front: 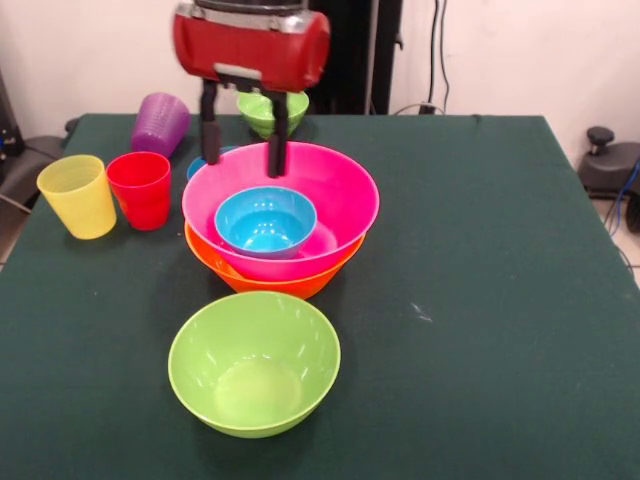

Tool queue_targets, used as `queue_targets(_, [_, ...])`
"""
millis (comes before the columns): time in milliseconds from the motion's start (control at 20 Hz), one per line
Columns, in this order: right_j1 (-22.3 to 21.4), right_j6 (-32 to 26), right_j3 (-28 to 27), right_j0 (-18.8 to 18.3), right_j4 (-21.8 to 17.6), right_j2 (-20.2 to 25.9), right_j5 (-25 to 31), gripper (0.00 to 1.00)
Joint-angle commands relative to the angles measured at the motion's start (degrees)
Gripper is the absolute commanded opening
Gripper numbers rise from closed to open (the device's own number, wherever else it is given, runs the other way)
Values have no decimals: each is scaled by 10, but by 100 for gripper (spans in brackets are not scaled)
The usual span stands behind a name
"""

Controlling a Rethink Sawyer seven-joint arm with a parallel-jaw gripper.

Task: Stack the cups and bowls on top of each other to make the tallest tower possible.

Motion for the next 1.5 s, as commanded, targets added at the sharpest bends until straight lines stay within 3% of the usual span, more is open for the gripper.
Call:
queue_targets(50, [0,-216,5,-45,-25,49,69,100])
queue_targets(700, [-22,-271,29,-107,-29,64,77,100])
queue_targets(1000, [-22,-274,59,-132,-39,68,41,100])
queue_targets(1500, [-14,-250,74,-137,-57,66,16,100])
